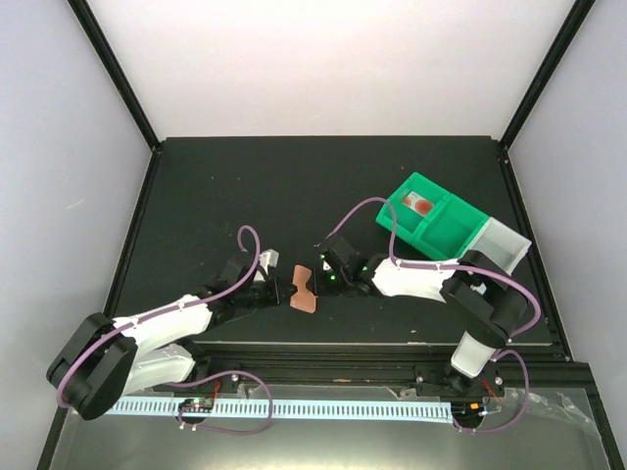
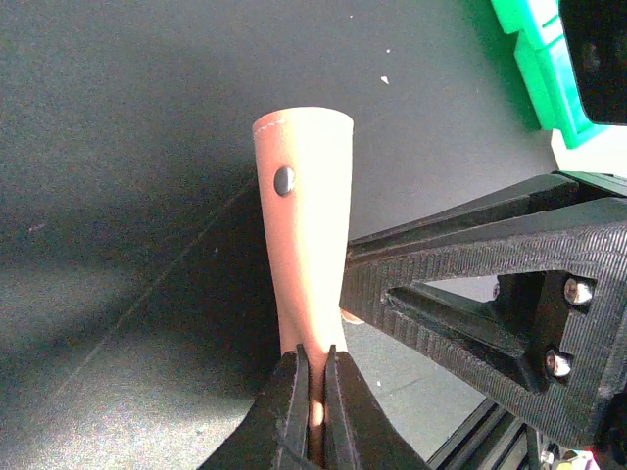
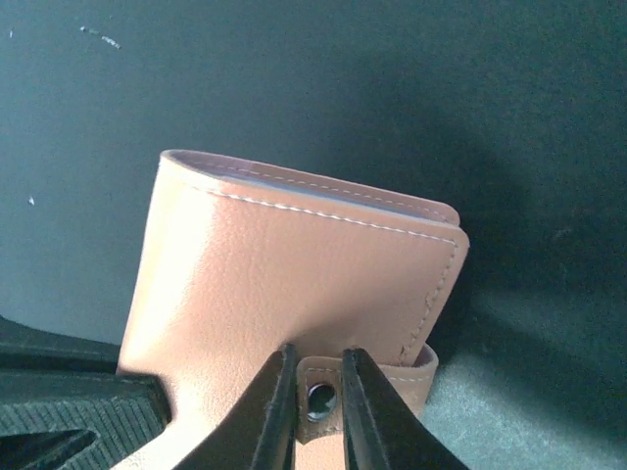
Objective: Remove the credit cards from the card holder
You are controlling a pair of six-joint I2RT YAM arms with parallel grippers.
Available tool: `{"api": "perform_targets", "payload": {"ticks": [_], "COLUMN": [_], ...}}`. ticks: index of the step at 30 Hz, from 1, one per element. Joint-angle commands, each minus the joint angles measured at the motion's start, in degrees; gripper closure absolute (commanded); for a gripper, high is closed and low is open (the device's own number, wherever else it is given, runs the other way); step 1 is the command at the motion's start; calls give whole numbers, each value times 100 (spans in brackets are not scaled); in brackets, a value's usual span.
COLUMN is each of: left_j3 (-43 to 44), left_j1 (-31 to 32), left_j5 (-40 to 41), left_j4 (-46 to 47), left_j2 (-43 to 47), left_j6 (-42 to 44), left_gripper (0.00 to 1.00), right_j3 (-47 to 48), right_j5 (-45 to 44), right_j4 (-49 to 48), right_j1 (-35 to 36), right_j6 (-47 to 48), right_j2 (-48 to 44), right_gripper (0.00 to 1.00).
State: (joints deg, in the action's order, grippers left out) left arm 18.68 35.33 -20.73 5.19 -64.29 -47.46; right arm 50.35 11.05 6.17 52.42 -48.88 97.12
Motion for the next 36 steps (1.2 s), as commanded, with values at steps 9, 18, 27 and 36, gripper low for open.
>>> {"api": "perform_targets", "payload": {"ticks": [9, 18, 27, 36], "left_j3": [178, 82, 16, 172], "left_j1": [37, 40, 38, 37], "left_j5": [-28, 167, 28, 342], "left_j4": [58, 77, 198, -543], "left_j2": [263, 271, 161, 510], "left_j6": [148, 111, -70, 328], "left_gripper": [98, 99, 69, 39], "right_j3": [-403, -781, -1297, -1617], "right_j5": [-358, -629, -471, -294], "right_j4": [182, 25, -522, -962], "right_j1": [-35, -31, -33, -36], "right_j6": [149, 164, 59, 27], "right_j2": [-28, -473, -988, -1616], "right_gripper": [99, 99, 99, 99]}}
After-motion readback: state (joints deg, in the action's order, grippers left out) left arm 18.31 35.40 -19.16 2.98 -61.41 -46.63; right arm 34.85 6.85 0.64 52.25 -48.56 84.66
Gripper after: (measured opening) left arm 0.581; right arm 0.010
